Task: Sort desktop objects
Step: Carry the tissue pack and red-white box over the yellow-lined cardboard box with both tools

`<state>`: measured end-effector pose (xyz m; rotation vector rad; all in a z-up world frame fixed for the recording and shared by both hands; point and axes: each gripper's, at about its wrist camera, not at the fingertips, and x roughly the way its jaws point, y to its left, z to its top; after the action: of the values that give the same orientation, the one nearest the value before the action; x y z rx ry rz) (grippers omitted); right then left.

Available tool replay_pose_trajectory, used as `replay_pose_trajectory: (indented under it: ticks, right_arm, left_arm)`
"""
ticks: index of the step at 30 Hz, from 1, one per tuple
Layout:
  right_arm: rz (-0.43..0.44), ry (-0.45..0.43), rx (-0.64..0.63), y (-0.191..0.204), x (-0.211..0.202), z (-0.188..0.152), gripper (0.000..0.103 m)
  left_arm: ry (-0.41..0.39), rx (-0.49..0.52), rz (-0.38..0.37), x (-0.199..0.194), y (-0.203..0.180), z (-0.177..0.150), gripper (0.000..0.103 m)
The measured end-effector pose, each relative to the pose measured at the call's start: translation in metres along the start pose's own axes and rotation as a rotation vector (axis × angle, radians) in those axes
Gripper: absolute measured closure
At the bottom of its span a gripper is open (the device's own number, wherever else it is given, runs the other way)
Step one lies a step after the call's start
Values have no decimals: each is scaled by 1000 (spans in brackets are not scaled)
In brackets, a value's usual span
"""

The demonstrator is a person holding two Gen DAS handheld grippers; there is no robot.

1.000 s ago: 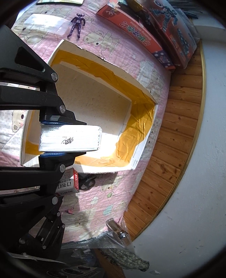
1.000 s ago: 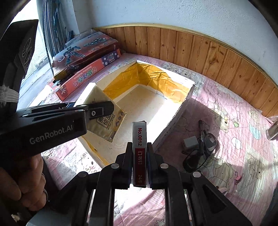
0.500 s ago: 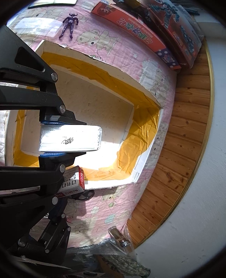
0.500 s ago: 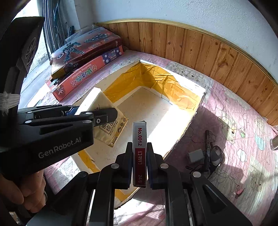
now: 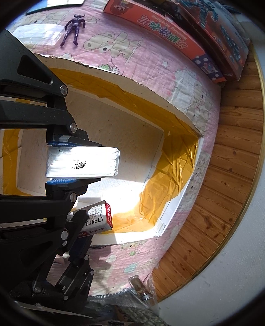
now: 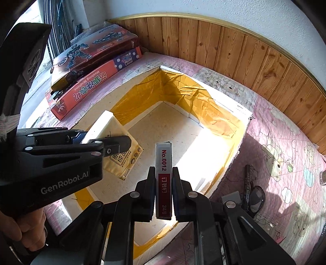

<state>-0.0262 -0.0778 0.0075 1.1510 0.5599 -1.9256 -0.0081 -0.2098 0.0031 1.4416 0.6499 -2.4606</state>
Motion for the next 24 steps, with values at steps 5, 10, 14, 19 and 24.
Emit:
replay_pose_trajectory:
  ticks: [5, 10, 14, 19, 24]
  right_arm:
    - [-4, 24, -2, -9, 17, 13, 88]
    - [-17, 49, -2, -18, 33, 28, 88]
    - [-22, 70, -1, -25, 45, 37, 88]
    - [-21, 88, 10, -32, 59, 47, 87]
    - [-31, 110, 1, -35, 72, 56, 87]
  left_arm:
    - [41, -12, 8, 15, 6, 15, 80]
    - [68, -21, 26, 28, 8, 30, 80]
    - [87, -14, 29, 38, 5, 41, 80]
    - [113, -29, 45, 55, 8, 52, 80]
    - [127, -18, 74, 71, 5, 60, 79]
